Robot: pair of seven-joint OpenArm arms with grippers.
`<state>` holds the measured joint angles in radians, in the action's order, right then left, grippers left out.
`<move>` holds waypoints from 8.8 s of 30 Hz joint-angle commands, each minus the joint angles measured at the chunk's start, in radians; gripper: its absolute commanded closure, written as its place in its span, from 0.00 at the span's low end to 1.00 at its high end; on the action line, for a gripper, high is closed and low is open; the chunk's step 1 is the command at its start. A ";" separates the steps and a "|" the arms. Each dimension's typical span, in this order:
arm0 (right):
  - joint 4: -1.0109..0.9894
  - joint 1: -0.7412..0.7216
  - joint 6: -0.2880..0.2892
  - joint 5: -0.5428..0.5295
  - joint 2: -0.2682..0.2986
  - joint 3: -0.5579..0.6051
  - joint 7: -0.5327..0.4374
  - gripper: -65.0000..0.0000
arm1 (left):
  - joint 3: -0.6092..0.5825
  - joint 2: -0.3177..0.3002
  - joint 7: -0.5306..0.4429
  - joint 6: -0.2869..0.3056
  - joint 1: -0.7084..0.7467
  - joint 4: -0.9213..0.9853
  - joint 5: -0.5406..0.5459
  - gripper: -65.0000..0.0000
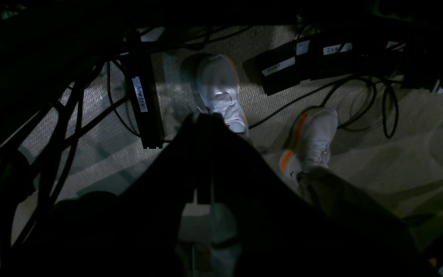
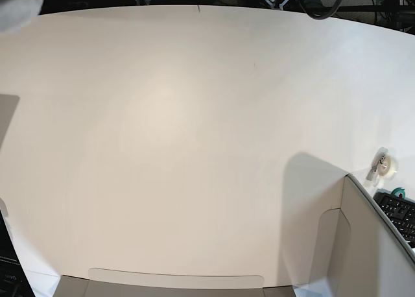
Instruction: Layout the t-shirt on the table in an organized manner, then fold the t-shirt properly
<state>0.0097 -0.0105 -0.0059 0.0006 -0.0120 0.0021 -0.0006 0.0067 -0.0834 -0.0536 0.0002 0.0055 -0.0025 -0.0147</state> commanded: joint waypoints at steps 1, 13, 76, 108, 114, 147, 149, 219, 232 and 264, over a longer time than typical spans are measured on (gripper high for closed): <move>-0.001 0.002 0.004 -0.001 -0.001 -0.001 -0.005 0.99 | -0.003 -0.003 -0.002 -0.002 0.001 0.000 0.005 1.00; -0.001 0.002 0.004 -0.001 -0.001 -0.001 -0.005 0.99 | -0.003 -0.003 -0.002 -0.002 0.001 0.000 0.005 1.00; -0.001 0.002 0.004 -0.001 -0.001 -0.001 -0.005 0.99 | -0.003 -0.003 -0.002 -0.002 0.001 0.000 0.005 1.00; -0.001 0.002 0.004 -0.001 -0.001 -0.001 -0.005 0.99 | -0.003 -0.003 -0.002 -0.002 0.001 0.000 0.005 1.00; -0.001 0.002 0.004 -0.001 -0.001 -0.001 -0.005 0.99 | -0.003 -0.003 -0.002 -0.002 0.001 0.000 0.005 1.00; -0.001 0.002 0.004 -0.001 -0.001 -0.001 -0.005 0.99 | 0.000 -0.003 -0.002 -0.002 0.001 0.000 0.006 1.00; -0.001 0.002 0.004 -0.001 -0.001 -0.001 -0.005 0.99 | -0.001 -0.003 -0.002 -0.002 -0.002 0.000 0.006 1.00; -0.001 0.002 0.004 0.003 0.001 0.000 -0.006 0.99 | -0.003 0.009 -0.002 -0.002 0.027 0.002 0.003 1.00; -0.001 0.002 0.004 0.003 0.001 0.000 -0.006 0.99 | -0.003 0.009 -0.002 -0.002 0.026 0.002 0.003 1.00; -0.004 0.326 0.010 0.023 0.030 0.003 -0.499 1.00 | 0.006 0.010 -0.567 -0.001 0.382 0.002 0.126 1.00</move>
<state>0.0078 0.3073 -0.0040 0.0280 0.0135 0.0032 -0.4847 0.0097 -0.0696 -0.6113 0.0006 0.3645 -0.0040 0.1097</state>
